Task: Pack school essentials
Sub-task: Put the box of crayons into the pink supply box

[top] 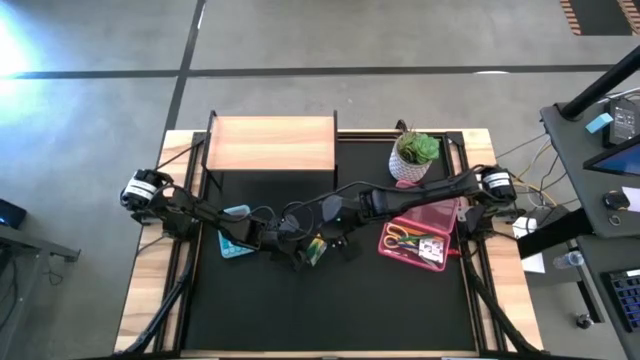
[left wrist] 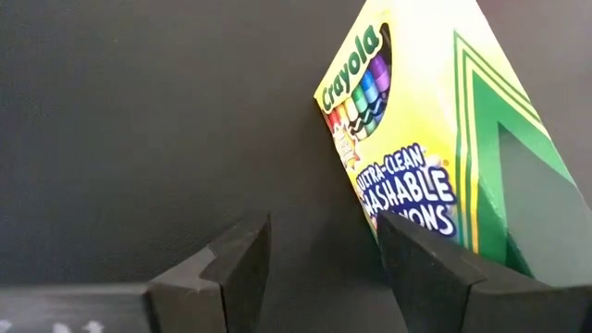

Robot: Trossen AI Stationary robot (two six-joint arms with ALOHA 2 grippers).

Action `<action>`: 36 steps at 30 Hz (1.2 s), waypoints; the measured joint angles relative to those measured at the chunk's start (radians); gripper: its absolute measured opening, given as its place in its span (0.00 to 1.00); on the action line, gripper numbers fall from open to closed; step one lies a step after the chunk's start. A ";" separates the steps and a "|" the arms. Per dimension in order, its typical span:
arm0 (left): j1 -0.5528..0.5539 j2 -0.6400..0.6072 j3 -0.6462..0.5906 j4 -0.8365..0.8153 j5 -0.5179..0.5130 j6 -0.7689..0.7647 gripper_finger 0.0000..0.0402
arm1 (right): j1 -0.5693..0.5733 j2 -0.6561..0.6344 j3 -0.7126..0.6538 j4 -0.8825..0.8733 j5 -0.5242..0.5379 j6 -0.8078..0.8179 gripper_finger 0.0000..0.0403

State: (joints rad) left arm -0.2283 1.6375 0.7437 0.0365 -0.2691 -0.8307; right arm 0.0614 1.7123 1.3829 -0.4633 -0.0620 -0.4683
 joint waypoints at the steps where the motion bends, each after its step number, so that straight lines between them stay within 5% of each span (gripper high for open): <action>1: 0.000 0.000 0.000 0.000 0.000 0.000 0.45 | -0.007 0.000 -0.012 0.024 -0.016 -0.001 0.75; 14: 0.000 0.000 0.000 0.002 0.004 0.000 0.45 | -0.056 0.042 -0.092 0.139 -0.155 -0.005 0.75; 27: 0.000 0.000 0.000 0.002 0.005 0.000 0.45 | -0.060 0.105 -0.092 0.170 -0.156 0.001 0.74; 36: 0.000 0.000 0.000 0.002 0.005 0.000 0.45 | -0.060 0.106 -0.092 0.169 -0.147 0.024 0.57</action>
State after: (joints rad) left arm -0.2287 1.6375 0.7437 0.0384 -0.2646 -0.8310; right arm 0.0017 1.8179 1.2911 -0.2939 -0.2092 -0.4442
